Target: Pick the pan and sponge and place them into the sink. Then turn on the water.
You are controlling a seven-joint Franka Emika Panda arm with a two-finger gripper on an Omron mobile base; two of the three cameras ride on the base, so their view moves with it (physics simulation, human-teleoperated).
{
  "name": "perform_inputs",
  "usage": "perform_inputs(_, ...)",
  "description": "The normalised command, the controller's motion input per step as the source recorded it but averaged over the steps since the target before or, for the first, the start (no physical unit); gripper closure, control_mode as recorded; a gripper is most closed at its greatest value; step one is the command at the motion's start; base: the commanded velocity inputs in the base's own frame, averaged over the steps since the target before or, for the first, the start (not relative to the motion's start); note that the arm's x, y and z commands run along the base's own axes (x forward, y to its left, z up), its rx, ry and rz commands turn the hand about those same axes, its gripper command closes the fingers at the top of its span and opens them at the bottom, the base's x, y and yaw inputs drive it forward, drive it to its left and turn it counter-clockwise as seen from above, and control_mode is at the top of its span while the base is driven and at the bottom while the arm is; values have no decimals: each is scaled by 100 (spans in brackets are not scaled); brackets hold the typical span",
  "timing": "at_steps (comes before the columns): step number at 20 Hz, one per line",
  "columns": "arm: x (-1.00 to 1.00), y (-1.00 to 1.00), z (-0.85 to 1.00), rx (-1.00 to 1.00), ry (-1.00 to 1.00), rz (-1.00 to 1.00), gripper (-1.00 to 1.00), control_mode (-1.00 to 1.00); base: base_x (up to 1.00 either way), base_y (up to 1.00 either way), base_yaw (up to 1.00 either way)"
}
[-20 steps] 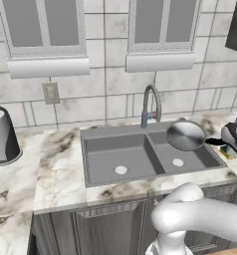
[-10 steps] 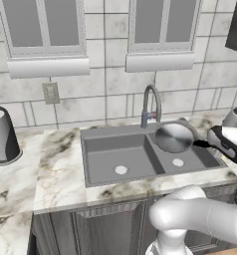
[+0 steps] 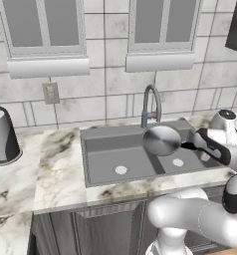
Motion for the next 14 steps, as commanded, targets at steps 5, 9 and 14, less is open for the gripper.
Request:
perform_inputs(5,0,55,-6,-1,2,0,100,-100,0,0,0)
perform_inputs(9,0,51,-12,-2,3,3,100,-100,0,0,0)
perform_inputs(14,0,45,-25,-4,7,3,100,-100,0,0,0)
